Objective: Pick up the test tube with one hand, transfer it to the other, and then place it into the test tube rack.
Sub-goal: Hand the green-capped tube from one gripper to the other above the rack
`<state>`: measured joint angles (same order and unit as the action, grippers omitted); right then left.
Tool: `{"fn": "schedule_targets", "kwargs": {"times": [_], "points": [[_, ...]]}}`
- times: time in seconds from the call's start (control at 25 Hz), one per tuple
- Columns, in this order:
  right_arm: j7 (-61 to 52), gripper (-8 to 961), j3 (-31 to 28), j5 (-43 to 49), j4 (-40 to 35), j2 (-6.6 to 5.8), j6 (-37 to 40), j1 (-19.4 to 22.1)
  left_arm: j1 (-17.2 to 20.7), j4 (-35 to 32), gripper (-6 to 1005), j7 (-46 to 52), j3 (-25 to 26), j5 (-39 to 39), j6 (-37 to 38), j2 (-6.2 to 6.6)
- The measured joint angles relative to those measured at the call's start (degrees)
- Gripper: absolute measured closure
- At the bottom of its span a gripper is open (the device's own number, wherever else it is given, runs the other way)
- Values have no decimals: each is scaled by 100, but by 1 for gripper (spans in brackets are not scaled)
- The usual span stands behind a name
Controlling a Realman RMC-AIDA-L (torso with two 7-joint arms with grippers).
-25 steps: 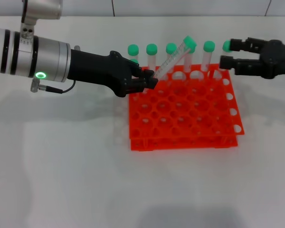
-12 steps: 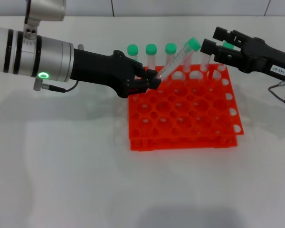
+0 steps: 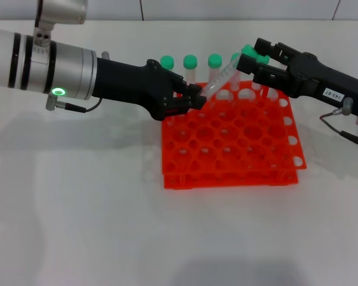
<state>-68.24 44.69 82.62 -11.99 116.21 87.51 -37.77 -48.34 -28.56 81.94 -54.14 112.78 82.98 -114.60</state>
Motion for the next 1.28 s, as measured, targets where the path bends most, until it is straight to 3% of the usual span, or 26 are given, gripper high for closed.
{"fn": "schedule_targets", "kwargs": {"times": [1.08, 1.28], "points": [[102, 243, 55, -116, 86, -2, 20, -101, -57, 0, 810, 29, -43, -26, -21, -19], [103, 413, 59, -89, 88, -2, 45, -107, -54, 0, 809, 20, -44, -26, -20, -19]]}}
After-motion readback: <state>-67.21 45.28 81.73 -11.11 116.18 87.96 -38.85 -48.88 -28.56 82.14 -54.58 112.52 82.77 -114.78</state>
